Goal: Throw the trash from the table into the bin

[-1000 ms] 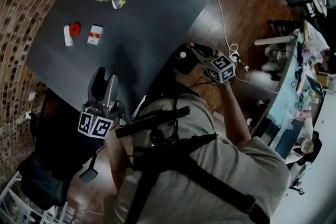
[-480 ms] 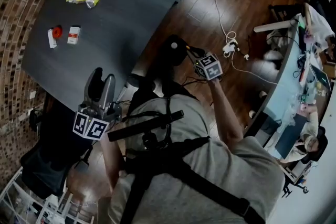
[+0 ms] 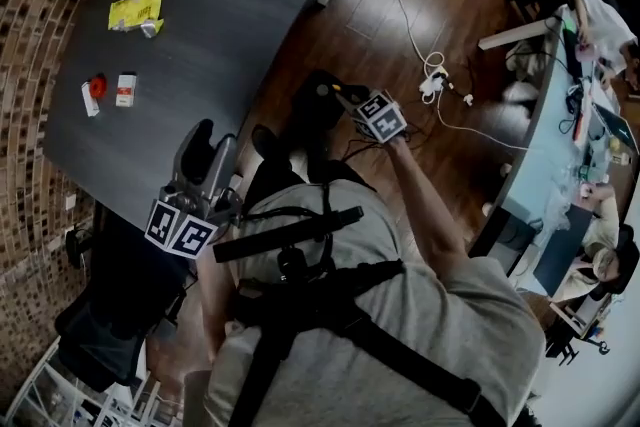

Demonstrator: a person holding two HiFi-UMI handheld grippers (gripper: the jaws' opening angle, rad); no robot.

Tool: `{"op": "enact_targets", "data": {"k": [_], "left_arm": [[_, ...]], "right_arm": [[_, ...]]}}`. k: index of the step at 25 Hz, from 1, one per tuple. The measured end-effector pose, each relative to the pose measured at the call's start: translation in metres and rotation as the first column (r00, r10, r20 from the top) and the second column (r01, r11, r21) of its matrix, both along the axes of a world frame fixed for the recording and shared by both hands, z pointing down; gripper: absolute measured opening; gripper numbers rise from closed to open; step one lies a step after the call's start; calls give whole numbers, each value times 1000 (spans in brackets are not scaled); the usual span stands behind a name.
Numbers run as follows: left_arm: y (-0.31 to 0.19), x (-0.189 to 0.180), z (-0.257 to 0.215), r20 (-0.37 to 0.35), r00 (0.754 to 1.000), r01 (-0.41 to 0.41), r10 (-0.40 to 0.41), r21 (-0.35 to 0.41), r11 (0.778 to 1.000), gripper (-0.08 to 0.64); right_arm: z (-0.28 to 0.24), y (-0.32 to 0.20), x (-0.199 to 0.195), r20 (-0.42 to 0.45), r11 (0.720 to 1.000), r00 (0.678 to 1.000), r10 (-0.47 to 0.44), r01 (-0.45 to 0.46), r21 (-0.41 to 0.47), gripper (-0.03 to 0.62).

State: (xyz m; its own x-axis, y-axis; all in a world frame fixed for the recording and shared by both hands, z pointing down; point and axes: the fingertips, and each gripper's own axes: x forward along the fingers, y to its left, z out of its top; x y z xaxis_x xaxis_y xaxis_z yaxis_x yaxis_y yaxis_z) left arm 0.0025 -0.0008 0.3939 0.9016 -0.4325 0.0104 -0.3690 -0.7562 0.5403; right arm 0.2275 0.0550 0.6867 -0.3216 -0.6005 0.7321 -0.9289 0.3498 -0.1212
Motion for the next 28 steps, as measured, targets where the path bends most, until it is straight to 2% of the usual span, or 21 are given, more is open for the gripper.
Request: {"op": "enact_targets", "data": {"k": [3, 8, 12, 15, 17, 19, 24, 28], "left_arm": [[-8, 26, -6, -6, 998, -70, 70, 8, 998, 222], [-16, 49, -3, 11, 988, -156, 156, -4, 988, 222], [-24, 59, 0, 5, 981, -193, 193, -16, 981, 222], [-29, 68, 1, -3, 974, -226, 226, -18, 974, 222], [-31, 74, 0, -8, 969, -246, 246, -17, 969, 222], [-31, 79, 1, -10, 964, -265, 265, -21, 964, 222], [-29, 95, 4, -8, 950, -313, 313, -28, 949, 222], [-32, 102, 5, -8, 947, -320, 320, -31, 947, 222]], "right_arm": [[2, -4, -1, -20, 1000, 1000, 9, -9, -10, 112], [1, -7, 6, -5, 996, 997, 81, -81, -22, 113], [-29, -8, 12, 63, 986, 986, 154, -157, 57, 109], [-71, -9, 19, 174, 954, 959, 223, -252, 165, 111], [-106, -10, 24, 246, 916, 935, 256, -316, 247, 110], [-133, -9, 29, 281, 882, 919, 278, -360, 303, 95], [-174, -4, 40, 275, 836, 913, 300, -391, 385, 94], [-190, -1, 44, 223, 831, 928, 298, -367, 419, 94]]}}
